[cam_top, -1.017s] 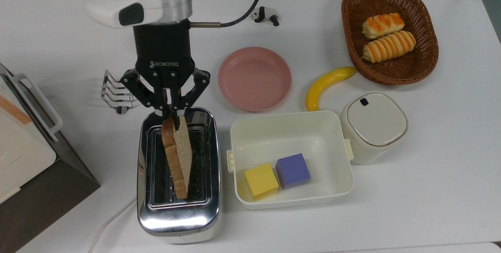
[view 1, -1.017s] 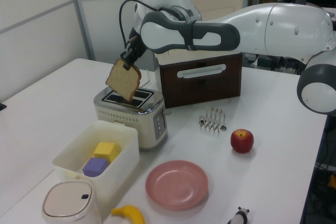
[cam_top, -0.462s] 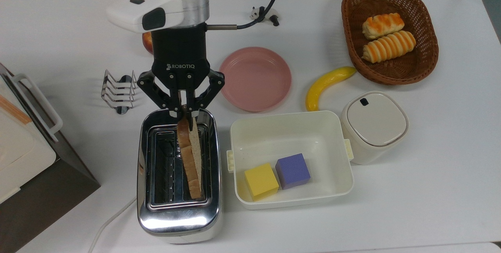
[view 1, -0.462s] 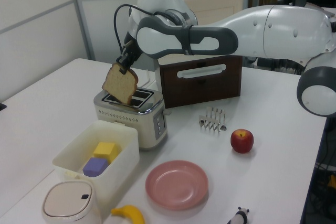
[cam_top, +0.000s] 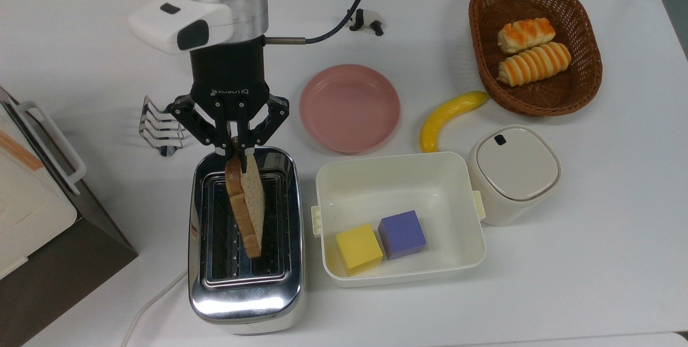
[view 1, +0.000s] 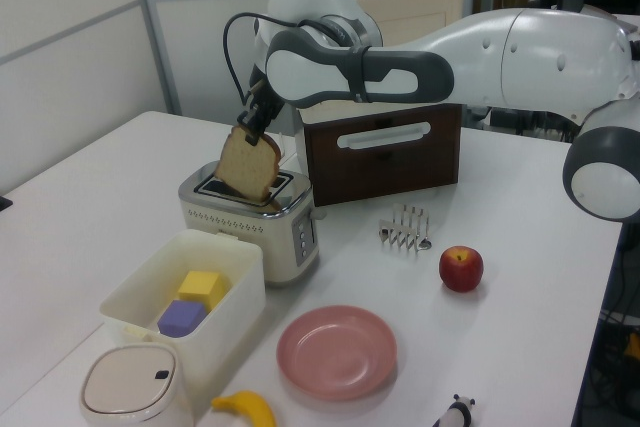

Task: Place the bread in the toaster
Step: 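Lower the bread slice edge-first into the toaster slot, then open the gripper to release the bread in the slot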

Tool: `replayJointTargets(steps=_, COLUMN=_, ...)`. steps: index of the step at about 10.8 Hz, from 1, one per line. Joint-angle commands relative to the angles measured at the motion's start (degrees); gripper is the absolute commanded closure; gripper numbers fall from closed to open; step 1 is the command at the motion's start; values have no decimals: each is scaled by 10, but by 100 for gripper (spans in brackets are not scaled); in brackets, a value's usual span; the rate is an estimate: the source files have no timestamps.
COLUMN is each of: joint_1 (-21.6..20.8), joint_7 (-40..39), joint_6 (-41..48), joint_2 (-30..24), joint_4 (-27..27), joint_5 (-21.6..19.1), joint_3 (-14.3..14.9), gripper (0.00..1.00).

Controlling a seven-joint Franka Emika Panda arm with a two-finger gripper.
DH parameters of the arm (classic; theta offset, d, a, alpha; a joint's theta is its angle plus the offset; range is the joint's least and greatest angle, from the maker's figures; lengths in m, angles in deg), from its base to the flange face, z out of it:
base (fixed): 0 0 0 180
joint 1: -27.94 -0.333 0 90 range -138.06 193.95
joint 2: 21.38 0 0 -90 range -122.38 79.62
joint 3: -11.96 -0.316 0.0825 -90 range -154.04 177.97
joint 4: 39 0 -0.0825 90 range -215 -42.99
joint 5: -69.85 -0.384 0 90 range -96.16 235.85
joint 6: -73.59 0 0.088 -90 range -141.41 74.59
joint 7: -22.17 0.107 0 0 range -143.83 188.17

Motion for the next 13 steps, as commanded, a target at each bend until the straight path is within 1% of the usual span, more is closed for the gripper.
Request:
replayJointTargets(steps=1, joint_1=-22, joint_7=-12, joint_6=56, joint_2=-10, joint_4=-6, joint_5=7, joint_3=14, gripper=100)
replayJointTargets(steps=3, joint_1=-24, joint_7=-13, joint_6=62, joint_2=-10, joint_4=-6, joint_5=7, joint_3=15, gripper=100)
replayJointTargets(steps=4, joint_1=-24, joint_7=-12, joint_6=60, joint_2=-9, joint_4=-6, joint_5=5, joint_3=15, gripper=68)
replayJointTargets(steps=5, joint_1=-25, joint_7=-9, joint_6=57, joint_2=-8, joint_4=-7, joint_5=6, joint_3=14, gripper=1)
replayJointTargets(steps=7, joint_1=-26, joint_7=10, joint_6=48, joint_2=-9, joint_4=-7, joint_5=3, joint_3=14, gripper=0)
replayJointTargets(steps=9, joint_1=-26, joint_7=43, joint_6=17, joint_2=-6, joint_4=-7, joint_5=3, joint_3=15, gripper=0)
replayJointTargets(steps=12, joint_1=-28, joint_7=48, joint_6=19, joint_2=-7, joint_4=-8, joint_5=5, joint_3=14, gripper=0)
replayJointTargets(steps=13, joint_1=-34, joint_7=84, joint_6=24, joint_2=-18, joint_4=-13, joint_5=8, joint_3=14, gripper=0)
